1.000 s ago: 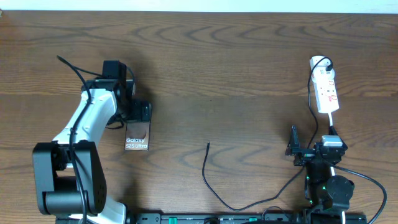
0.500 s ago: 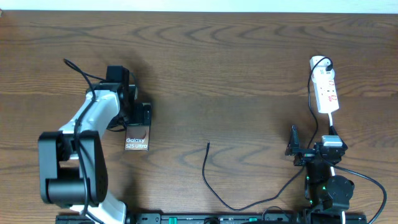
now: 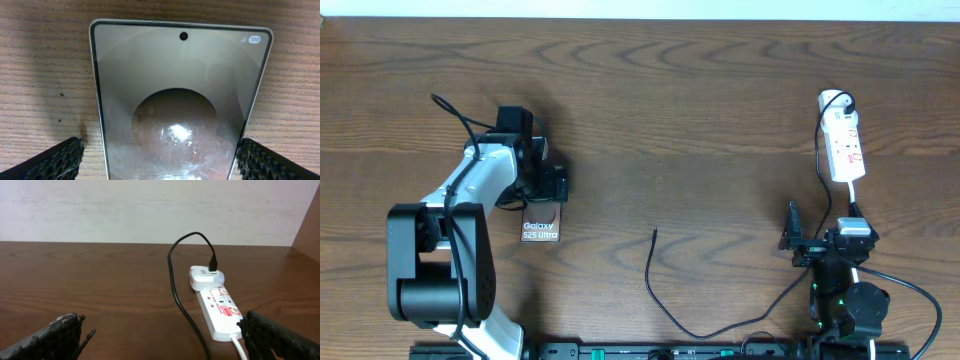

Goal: Plug charger to phone and switch on socket
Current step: 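Lower the left gripper and close it on the phone's sides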

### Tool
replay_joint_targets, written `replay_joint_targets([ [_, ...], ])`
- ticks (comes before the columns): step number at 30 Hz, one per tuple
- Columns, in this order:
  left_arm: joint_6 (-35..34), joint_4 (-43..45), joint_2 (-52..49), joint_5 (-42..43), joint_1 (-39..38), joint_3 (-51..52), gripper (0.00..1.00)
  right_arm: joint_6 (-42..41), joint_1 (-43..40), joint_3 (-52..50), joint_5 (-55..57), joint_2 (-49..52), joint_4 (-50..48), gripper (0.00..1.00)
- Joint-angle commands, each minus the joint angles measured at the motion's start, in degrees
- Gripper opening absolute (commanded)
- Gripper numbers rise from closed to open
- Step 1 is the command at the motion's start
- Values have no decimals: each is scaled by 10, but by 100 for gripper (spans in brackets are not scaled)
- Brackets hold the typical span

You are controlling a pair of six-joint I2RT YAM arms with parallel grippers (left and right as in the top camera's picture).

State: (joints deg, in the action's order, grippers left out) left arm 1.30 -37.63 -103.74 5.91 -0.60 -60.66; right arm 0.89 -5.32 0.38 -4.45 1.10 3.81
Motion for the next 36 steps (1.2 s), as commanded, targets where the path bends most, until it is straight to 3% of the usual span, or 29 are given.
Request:
replay_joint_targets([
  [1, 4, -16, -18, -14, -1, 6, 98, 0, 2, -1, 0, -2, 2, 99],
  [36, 42, -39, -18, 10, -2, 6, 98, 0, 2, -1, 0, -2, 2, 99],
])
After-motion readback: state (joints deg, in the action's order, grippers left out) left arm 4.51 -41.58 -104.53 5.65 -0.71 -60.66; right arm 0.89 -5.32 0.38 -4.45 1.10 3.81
